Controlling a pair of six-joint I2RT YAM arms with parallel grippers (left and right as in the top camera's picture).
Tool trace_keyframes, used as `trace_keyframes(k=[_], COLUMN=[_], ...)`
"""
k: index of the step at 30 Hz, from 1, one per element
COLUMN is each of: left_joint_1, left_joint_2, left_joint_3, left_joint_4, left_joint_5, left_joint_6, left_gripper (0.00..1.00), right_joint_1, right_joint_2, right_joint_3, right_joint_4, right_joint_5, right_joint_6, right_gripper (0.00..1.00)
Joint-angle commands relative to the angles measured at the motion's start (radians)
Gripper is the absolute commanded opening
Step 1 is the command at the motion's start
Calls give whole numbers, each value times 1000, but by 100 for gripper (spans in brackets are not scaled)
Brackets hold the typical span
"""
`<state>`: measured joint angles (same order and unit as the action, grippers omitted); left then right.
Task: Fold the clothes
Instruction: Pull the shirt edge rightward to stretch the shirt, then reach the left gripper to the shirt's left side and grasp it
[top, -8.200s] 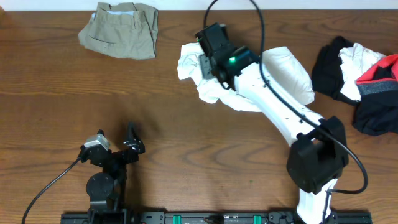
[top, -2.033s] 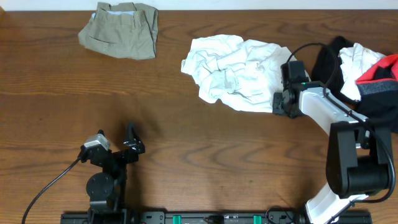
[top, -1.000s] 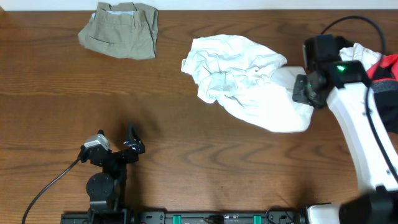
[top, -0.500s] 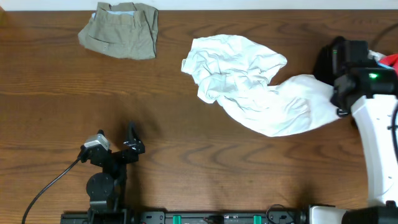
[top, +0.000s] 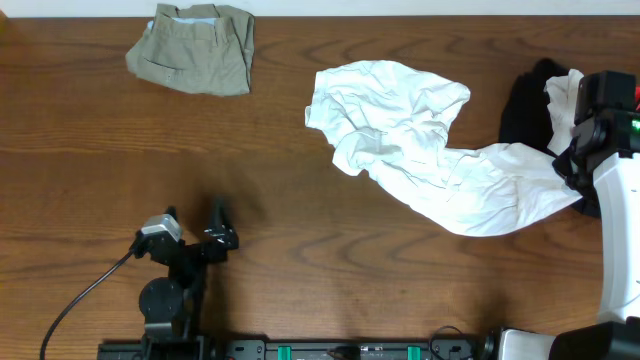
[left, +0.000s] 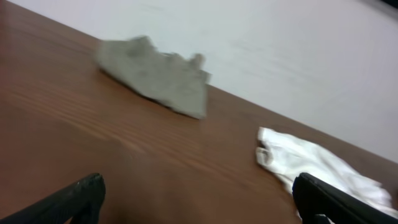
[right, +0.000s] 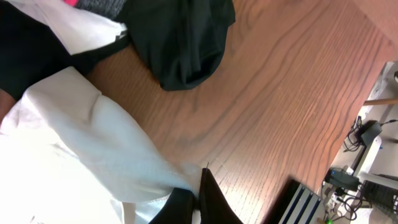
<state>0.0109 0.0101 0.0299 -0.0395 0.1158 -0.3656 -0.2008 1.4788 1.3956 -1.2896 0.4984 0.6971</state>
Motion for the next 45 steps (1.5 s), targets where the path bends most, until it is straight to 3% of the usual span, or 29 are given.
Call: trace_keyframes(k=[1,5,8,14,18,22,26,28,33,39,45], left_joint_1=[-1,-1,-1,-1,-1,-1,-1,-2,-25,-178,-425], left_joint_2=[-6,-6,-6,-6,-6,-6,23,79,325,699,1056], left_joint_3=[-25,-25,-25,-25,-25,-1,97,166,382,562,635], left_joint_4=[-2,3,3,0,48,203,161,57,-185,-222,-200], left_joint_5=[220,362,435,579,584,602,590,592,591,572,307], left_joint_6=[-114,-321,-412,-426,-483,-502,-500,-478,-281,-256,-312], left_gripper=[98,98,98,98,98,98,98,98,98,98,98], right_joint_1=[-8,-8,-7,-8,-7,-7,-7,-7,-7,-7,-7], right_joint_2=[17,27,31,33,33,33,33,33,33,33,33], right_joint_3=[-20,-39,-64,-96,-96,-96,-96,-96,-96,-96,-96], right_joint_4=[5,22,54,105,116,127,151,170,179,179,180], right_joint_5=[-2,-33,-79,-130,-138,-159,-215,-249,-282,-291,-293], right_joint_6=[20,20,20,19,19,7,-31,-51,-56,-68,-101], right_gripper=[3,5,5,6,6,7,7,7,6,6,6])
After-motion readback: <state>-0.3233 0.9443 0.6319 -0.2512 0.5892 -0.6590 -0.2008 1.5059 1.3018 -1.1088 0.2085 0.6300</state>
